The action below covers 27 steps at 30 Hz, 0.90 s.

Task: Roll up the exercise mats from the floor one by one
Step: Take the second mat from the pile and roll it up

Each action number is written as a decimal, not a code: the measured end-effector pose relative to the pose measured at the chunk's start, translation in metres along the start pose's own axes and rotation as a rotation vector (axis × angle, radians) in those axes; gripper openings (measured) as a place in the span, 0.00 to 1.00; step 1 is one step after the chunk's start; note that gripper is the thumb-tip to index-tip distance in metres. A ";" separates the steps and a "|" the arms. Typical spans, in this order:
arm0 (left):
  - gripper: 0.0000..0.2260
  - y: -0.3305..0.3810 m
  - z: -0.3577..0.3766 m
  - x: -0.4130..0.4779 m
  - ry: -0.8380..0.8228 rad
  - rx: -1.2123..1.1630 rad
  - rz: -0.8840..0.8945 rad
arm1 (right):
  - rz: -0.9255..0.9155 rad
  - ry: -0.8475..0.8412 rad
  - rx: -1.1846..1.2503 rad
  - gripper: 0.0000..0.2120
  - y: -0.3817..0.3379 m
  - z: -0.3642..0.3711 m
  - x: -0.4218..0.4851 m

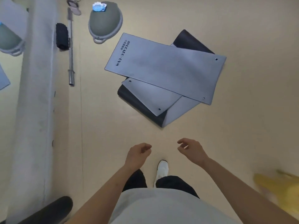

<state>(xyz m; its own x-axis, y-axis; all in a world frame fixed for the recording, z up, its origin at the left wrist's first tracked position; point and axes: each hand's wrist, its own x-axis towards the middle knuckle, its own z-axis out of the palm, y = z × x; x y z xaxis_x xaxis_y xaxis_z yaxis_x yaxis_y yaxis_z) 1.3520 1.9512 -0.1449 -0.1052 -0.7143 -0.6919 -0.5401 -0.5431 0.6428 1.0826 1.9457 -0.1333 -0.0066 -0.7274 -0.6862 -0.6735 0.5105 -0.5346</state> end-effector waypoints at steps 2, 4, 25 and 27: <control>0.09 0.022 0.011 0.024 -0.038 -0.005 -0.022 | 0.051 0.023 0.021 0.09 0.014 -0.025 0.017; 0.09 0.044 0.020 0.055 -0.067 0.010 -0.030 | 0.092 0.050 0.043 0.10 0.025 -0.047 0.034; 0.08 0.276 0.180 0.430 -0.181 -0.033 -0.087 | 0.188 0.070 0.017 0.11 0.128 -0.334 0.310; 0.09 0.281 0.219 0.473 -0.136 -0.077 -0.153 | 0.160 0.006 0.005 0.12 0.163 -0.357 0.368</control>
<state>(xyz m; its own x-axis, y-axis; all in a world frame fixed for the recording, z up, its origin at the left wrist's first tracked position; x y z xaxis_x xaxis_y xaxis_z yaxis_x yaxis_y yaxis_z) 0.9679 1.5578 -0.3634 -0.1415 -0.5573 -0.8182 -0.4937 -0.6766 0.5463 0.7064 1.5977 -0.2964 -0.1179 -0.6397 -0.7595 -0.6599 0.6220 -0.4215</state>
